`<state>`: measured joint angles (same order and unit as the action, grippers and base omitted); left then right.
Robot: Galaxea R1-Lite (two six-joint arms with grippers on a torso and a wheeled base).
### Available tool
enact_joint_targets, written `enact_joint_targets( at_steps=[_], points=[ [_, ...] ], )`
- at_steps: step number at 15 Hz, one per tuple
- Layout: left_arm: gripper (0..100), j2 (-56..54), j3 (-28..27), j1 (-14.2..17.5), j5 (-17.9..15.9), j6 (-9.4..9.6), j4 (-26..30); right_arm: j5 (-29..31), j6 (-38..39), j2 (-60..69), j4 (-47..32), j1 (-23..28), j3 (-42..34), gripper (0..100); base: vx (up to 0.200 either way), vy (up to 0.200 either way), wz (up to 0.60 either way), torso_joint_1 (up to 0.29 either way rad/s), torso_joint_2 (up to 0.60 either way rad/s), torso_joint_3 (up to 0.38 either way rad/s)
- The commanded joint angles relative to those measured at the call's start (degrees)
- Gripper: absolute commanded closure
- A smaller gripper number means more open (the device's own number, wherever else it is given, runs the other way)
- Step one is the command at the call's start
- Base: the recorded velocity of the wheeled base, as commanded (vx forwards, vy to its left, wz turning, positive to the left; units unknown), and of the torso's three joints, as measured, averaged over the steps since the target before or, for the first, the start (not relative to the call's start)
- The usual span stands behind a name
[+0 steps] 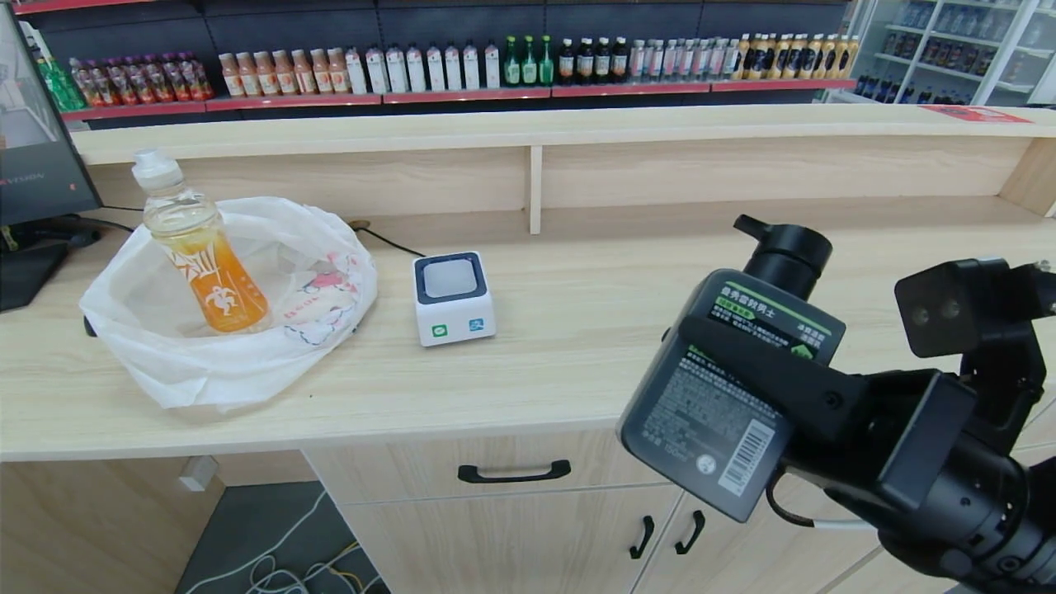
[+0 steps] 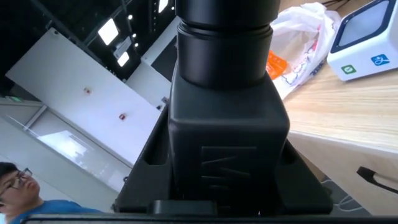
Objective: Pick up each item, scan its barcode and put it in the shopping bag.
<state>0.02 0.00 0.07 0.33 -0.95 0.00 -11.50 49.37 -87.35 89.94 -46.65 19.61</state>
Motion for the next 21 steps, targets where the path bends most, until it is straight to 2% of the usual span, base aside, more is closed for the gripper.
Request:
enact_joint_targets(
  at_steps=[1,6,21],
  points=[
    [0,-0.02,0.00,0.01,0.02,-0.02,0.00,-0.02,0.37,-0.37,0.06,-0.02,0.95,100,0.000,0.000,0.00,0.000,0.00,0.000],
    [0,-0.02,0.00,0.01,0.02,-0.02,0.00,-0.02,0.64,-0.28,0.06,-2.30,1.13,100,0.000,0.000,0.00,0.000,0.00,0.000],
    [0,-0.02,0.00,0.01,0.02,-0.02,0.00,-0.02,0.55,-0.72,0.06,-2.39,2.45,100,0.000,0.000,0.00,0.000,0.00,0.000]
  ],
)
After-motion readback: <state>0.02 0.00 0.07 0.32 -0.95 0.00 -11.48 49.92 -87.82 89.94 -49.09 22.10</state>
